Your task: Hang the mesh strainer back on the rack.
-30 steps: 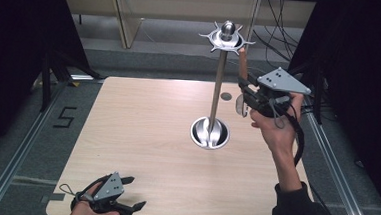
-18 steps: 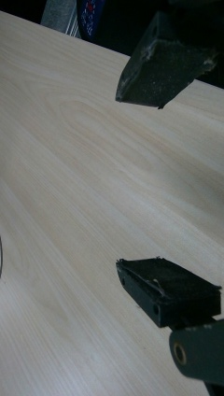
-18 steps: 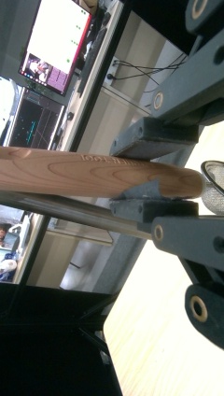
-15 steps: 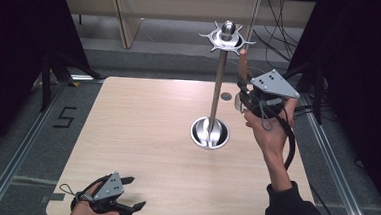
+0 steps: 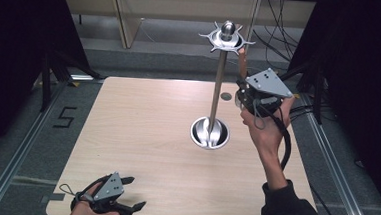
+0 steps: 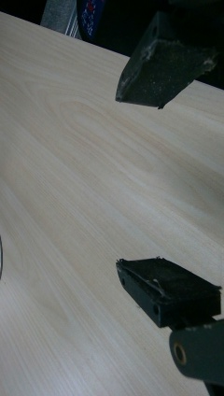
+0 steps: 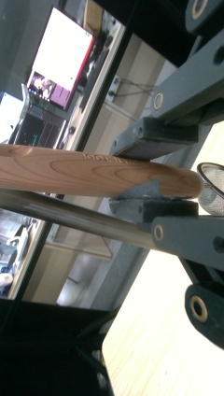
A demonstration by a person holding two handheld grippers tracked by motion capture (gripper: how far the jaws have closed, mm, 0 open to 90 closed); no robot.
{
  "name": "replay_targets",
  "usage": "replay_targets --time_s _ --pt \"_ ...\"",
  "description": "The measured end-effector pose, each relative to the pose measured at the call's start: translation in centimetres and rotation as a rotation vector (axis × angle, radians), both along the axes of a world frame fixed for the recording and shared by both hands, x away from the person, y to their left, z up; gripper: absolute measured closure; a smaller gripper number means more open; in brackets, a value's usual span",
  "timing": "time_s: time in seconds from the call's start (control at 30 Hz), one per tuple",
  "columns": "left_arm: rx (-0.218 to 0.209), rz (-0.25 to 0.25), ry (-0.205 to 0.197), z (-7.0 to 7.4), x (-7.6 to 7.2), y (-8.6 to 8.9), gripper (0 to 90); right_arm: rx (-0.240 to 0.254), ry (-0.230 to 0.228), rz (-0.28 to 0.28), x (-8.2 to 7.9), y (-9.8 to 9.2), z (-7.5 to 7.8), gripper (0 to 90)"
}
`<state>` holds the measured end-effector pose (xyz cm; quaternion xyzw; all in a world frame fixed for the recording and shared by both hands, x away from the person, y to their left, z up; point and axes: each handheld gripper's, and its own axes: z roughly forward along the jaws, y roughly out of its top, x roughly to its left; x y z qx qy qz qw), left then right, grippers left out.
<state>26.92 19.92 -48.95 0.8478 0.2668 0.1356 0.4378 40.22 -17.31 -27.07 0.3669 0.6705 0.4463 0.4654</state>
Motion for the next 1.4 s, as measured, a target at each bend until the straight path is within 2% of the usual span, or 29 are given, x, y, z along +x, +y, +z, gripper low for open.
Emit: replay_targets --time_s 0.17,0.27,0.33,0.43,0.5,0.57,0.63,0.7,0.73,0.8,0.83,0.87,0.93,0.97,1.0,1.03,1.07,1.2,1.23,1.27,1.3,1.4 --pt "0.002 -0.001 0.005 0.0 0.0 0.0 15.3 -0.044 -0.031 -0.017 -0.1 0.1 0.0 71.1" --pt "0.008 -0.001 0.004 0.0 0.0 0.0 15.2 -0.042 -0.035 -0.03 0.0 0.2 0.0 71.0" --pt "0.002 -0.002 0.003 0.0 0.0 0.0 15.2 -0.024 -0.034 -0.029 -0.1 0.4 -0.1 70.9" --pt "0.001 -0.001 0.0 0.0 0.0 0.0 15.3 -0.045 -0.047 -0.043 -0.2 0.6 -0.2 70.7" --pt "0.009 -0.002 0.005 0.0 0.0 0.0 15.2 -0.023 -0.037 -0.058 -0.3 0.8 -0.4 70.8" --pt "0.022 -0.02 -0.014 0.1 0.1 0.1 15.2 -0.02 -0.05 -0.055 -0.1 0.9 -0.6 70.6" --pt "0.022 -0.02 -0.015 0.1 0.1 0.1 15.2 -0.024 -0.063 -0.076 -0.2 1.2 -0.8 70.3" --pt "0.022 -0.022 -0.015 0.1 0.1 0.1 15.2 -0.053 -0.083 -0.097 -0.3 1.4 -0.9 70.0" --pt "0.022 -0.021 -0.015 0.1 0.2 0.1 15.2 -0.046 -0.084 -0.105 -0.3 1.6 -1.1 69.8" --pt "0.021 -0.021 -0.013 0.1 0.1 0.1 15.2 -0.086 -0.103 -0.14 -0.4 2.0 -1.2 69.6" --pt "0.022 -0.023 -0.013 0.1 0.1 0.1 15.2 -0.086 -0.103 -0.14 -0.4 2.0 -1.2 69.6" --pt "0.01 -0.004 0.0 0.0 0.0 0.0 15.2 -0.098 -0.12 -0.156 -0.4 2.2 -1.2 69.3" --pt "0.009 -0.006 0.001 0.0 0.0 0.0 15.2 -0.146 -0.136 -0.182 -0.6 2.8 -1.2 67.6" --pt "0.011 -0.011 0.002 0.0 0.0 0.0 15.2 -0.146 -0.136 -0.182 -0.6 2.8 -1.2 67.6" --pt "0.022 -0.025 -0.013 0.1 0.2 0.1 15.2 -0.156 -0.139 -0.191 -0.6 3.1 -1.2 67.3" --pt "0.012 -0.014 -0.005 0.0 0.1 0.0 15.2 -0.181 -0.146 -0.207 -0.4 3.3 -1.2 66.6" --pt "0.009 -0.008 0.007 0.0 0.0 0.0 15.2 -0.181 -0.146 -0.207 -0.4 3.3 -1.2 66.6" --pt "0.008 -0.009 0.006 0.0 0.0 0.0 15.2 -0.164 -0.142 -0.226 -0.5 3.7 -1.4 66.5" --pt "0.009 -0.012 0.004 0.0 0.0 0.0 15.2 -0.197 -0.161 -0.232 -0.5 3.6 -1.3 66.7" --pt "0.008 -0.009 0.007 0.0 0.0 0.0 15.2 -0.208 -0.164 -0.236 -0.6 3.7 -1.3 66.8" --pt "0.006 -0.003 -0.009 0.0 0.0 -0.1 15.2 -0.219 -0.171 -0.247 -0.6 3.7 -1.3 66.7" --pt "0.008 -0.009 -0.001 0.0 0.0 -0.1 15.2 -0.268 -0.18 -0.272 -0.6 4.1 -1.3 66.1"
